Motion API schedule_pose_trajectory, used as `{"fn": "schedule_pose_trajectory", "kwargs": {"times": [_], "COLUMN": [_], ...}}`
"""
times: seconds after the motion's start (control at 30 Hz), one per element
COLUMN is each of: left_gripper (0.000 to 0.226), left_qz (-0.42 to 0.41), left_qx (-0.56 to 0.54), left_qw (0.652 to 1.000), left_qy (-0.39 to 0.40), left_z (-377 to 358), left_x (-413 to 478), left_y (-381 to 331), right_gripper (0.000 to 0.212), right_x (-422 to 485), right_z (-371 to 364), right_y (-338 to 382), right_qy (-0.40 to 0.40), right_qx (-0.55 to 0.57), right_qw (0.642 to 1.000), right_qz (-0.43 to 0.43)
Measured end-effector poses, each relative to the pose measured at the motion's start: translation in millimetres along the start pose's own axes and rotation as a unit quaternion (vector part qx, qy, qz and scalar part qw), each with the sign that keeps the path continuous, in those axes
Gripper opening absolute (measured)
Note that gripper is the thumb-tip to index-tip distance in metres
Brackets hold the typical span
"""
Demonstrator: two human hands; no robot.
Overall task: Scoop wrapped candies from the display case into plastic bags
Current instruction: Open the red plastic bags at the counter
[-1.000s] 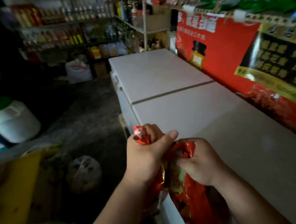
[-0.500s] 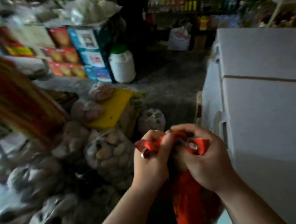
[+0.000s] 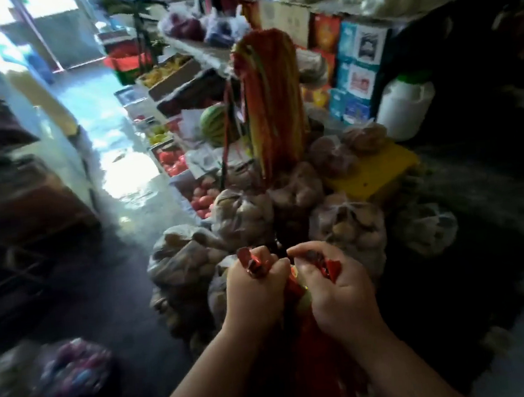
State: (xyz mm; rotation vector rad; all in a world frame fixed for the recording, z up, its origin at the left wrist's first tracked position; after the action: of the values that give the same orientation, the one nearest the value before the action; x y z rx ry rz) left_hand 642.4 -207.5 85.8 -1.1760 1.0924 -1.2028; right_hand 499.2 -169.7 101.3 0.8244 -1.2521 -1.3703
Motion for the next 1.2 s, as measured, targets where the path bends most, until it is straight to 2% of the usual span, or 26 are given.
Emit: {"fn": "schedule_pose_trajectory", "kwargs": {"times": [0.13,0.27,0.37,0.43,0.57,0.77,0.9,1.0,1.2], "left_gripper": [0.018,0.024,0.023,0.017,0.03,0.044,0.04,0.039,0.038], "left_qz": [-0.002,0.025,-0.013,-0.021,0.001,0.046,0.089,0.118,0.099], "left_qx": [-0.023,-0.026,0.06,0.107,0.081,0.07,0.046,0.037,0.052], "left_qw": [0.998,0.987,0.977,0.965,0.955,0.942,0.941,0.935,0.928], "left_qy": [-0.067,-0.154,-0.202,-0.237,-0.286,-0.324,-0.323,-0.332,-0.355], "left_z": [130.5,252.6,342.0,394.4,479.3,558.2,578.8,601.3,666.5], "left_x": [6.2,9.4,13.8,15.2,28.2,70.4,116.1,157.4,238.5], "left_y": [19.4,47.2,49.5,52.4,70.9,109.6,135.9,146.4,140.9], "right_gripper": [0.021,0.019,0.028,0.039,0.055,0.055,0.049,0.053,0.052], "right_x": [-5.7,-16.2,-16.8,-14.7,-12.5,24.2,61.3,100.9,179.4], "right_z": [-138.8,-240.3,-323.0,-365.5,-439.9,-536.6,-596.6,-637.8,-712.8], "right_y": [26.4,44.5,44.1,45.7,48.8,43.7,29.0,27.8,44.1], "right_qy": [0.073,0.04,0.097,0.105,0.125,0.213,0.259,0.27,0.3], "right_qx": [0.013,-0.053,-0.032,-0.014,-0.019,-0.081,-0.097,-0.116,-0.098], "right_qw": [0.997,0.997,0.995,0.994,0.991,0.97,0.959,0.953,0.943], "right_qz": [0.01,0.043,0.009,0.013,0.039,0.079,0.067,0.069,0.103]}}
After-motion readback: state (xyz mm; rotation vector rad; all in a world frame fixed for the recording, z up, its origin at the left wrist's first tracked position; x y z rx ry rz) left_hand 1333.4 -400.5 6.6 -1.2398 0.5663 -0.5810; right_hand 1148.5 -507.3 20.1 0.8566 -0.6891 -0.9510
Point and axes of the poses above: each hand's wrist, its own x-axis towards the middle knuckle, its own z-axis out of the back of the hand, y = z × x, the point moved 9 cm from there along x, towards the middle knuckle, and after that the axes turned 1 degree about -x, right-handed, at the moved point
